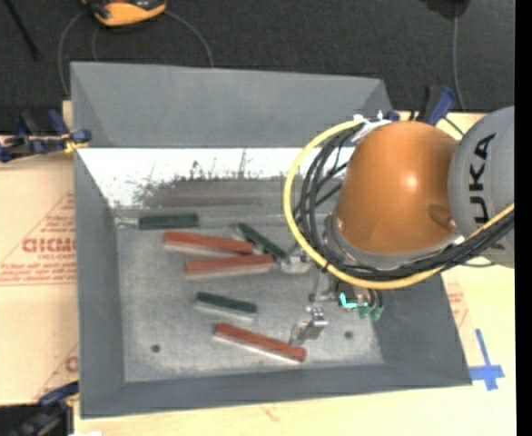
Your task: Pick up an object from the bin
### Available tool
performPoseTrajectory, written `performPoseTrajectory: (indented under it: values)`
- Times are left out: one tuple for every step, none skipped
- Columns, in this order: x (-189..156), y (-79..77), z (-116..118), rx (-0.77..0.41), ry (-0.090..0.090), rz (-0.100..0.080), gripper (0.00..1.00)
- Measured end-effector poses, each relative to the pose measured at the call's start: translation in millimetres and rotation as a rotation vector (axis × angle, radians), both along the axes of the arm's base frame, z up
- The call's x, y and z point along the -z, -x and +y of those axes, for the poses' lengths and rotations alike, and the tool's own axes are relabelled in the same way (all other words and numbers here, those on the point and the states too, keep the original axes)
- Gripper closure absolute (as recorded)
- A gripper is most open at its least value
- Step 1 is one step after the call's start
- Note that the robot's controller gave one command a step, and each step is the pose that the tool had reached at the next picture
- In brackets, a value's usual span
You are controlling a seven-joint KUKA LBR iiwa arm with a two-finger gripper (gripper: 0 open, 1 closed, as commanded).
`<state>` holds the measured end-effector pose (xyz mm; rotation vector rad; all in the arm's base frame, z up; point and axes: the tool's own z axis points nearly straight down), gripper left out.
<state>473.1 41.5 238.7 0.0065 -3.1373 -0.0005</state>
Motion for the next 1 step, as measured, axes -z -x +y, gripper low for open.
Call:
performPoseTrajectory:
  values:
    - [-2.9,-1.5,-0.1,0.002,-0.001,-0.007,0.0]
